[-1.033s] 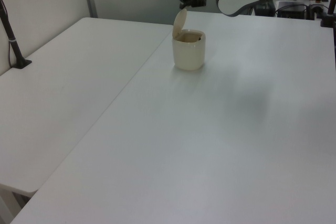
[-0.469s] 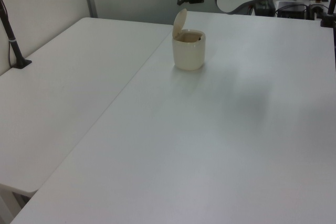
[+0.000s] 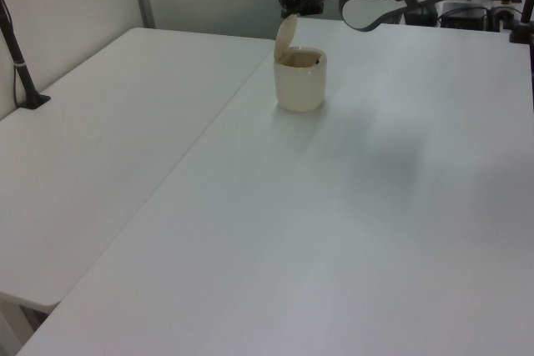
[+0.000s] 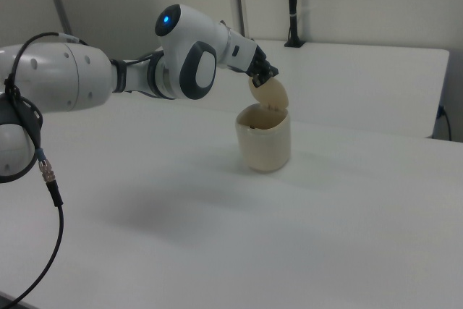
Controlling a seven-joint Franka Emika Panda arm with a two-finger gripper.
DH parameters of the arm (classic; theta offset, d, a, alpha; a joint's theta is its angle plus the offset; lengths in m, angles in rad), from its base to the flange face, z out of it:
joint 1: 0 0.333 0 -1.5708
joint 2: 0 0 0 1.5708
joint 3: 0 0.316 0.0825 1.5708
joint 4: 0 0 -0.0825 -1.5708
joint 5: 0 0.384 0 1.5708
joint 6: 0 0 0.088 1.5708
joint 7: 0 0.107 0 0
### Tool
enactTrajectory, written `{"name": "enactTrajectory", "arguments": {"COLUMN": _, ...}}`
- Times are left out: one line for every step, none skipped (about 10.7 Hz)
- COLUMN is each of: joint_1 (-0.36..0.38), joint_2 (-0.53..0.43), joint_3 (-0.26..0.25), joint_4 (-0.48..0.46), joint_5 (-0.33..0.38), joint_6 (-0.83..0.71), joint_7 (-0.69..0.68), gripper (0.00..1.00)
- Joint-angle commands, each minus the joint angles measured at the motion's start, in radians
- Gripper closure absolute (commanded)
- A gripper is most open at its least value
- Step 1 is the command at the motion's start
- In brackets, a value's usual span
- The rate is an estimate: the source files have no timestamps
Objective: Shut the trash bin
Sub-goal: 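Push the open lid down onto the bin rim with the gripper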
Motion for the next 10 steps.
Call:
{"name": "enactTrajectory", "arguments": {"joint_1": 0.01, "joint_2": -0.057, "joint_3": 0.008, "joint_4": -0.083, "joint_5": -0.048, "joint_6": 0.007, "joint_7": -0.005, "gripper": 1.0}}
{"name": "enactTrajectory", "arguments": {"joint_1": 0.009, "joint_2": -0.084, "joint_3": 0.019, "joint_4": -0.12, "joint_5": -0.072, "joint_6": 0.009, "joint_7": -0.005, "gripper": 1.0}}
{"name": "enactTrajectory", "arguments": {"joint_1": 0.009, "joint_2": -0.101, "joint_3": 0.029, "joint_4": -0.151, "joint_5": -0.1, "joint_6": 0.009, "joint_7": -0.005, "gripper": 1.0}}
{"name": "enactTrajectory", "arguments": {"joint_1": 0.007, "joint_2": -0.111, "joint_3": 0.037, "joint_4": -0.171, "joint_5": -0.117, "joint_6": 0.007, "joint_7": -0.005, "gripper": 1.0}}
{"name": "enactTrajectory", "arguments": {"joint_1": 0.007, "joint_2": -0.112, "joint_3": 0.037, "joint_4": -0.191, "joint_5": -0.12, "joint_6": 0.009, "joint_7": -0.005, "gripper": 1.0}}
{"name": "enactTrajectory", "arguments": {"joint_1": 0.006, "joint_2": -0.121, "joint_3": 0.037, "joint_4": -0.209, "joint_5": -0.124, "joint_6": 0.007, "joint_7": -0.023, "gripper": 1.0}}
{"name": "enactTrajectory", "arguments": {"joint_1": 0.004, "joint_2": -0.135, "joint_3": 0.037, "joint_4": -0.236, "joint_5": -0.125, "joint_6": 0.006, "joint_7": -0.045, "gripper": 1.0}}
{"name": "enactTrajectory", "arguments": {"joint_1": 0.004, "joint_2": -0.141, "joint_3": 0.037, "joint_4": -0.26, "joint_5": -0.125, "joint_6": 0.006, "joint_7": -0.059, "gripper": 1.0}}
{"name": "enactTrajectory", "arguments": {"joint_1": 0.001, "joint_2": -0.143, "joint_3": 0.037, "joint_4": -0.273, "joint_5": -0.125, "joint_6": 0.006, "joint_7": -0.072, "gripper": 1.0}}
{"name": "enactTrajectory", "arguments": {"joint_1": -0.008, "joint_2": -0.143, "joint_3": 0.037, "joint_4": -0.284, "joint_5": -0.125, "joint_6": 0.004, "joint_7": -0.082, "gripper": 1.0}}
